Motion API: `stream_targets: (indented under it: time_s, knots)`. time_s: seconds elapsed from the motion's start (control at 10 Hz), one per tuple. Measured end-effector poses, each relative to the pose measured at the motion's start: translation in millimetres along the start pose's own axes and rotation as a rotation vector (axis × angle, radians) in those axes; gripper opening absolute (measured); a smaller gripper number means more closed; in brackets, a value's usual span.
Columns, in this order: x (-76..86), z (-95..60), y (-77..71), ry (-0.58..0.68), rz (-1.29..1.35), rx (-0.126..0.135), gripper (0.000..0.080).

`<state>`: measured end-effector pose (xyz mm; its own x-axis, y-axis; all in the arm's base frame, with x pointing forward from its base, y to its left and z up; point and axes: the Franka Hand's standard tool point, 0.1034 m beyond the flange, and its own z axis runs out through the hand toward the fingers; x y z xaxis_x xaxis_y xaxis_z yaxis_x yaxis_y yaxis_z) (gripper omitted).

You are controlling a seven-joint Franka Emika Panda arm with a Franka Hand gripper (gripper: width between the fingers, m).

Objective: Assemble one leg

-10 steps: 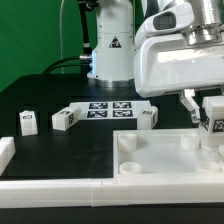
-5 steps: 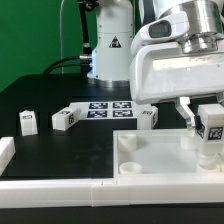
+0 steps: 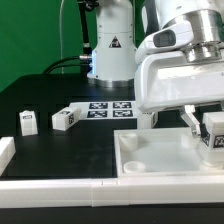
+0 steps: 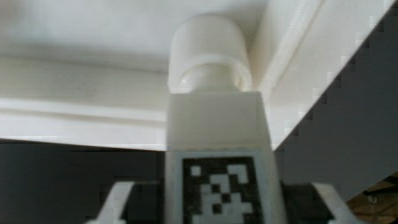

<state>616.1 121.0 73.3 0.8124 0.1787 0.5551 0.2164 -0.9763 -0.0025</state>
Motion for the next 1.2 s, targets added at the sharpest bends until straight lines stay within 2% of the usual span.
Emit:
stream_targets:
  time_s: [0.4,0.8,1.0,1.2]
  knots:
    - [-2.7,-0.7,-0.4,0.039,-0.002,-0.008,0.0291]
    - [-4.6,0.5,-0.9,0.002,0.000,-0.002,0.0300]
    - [-5.0,0.7,-0.9,0.002,0.000,-0.002,0.0608]
    - [-5.3,0.9,-0.9,0.001,0.000,-0.002,0.0637]
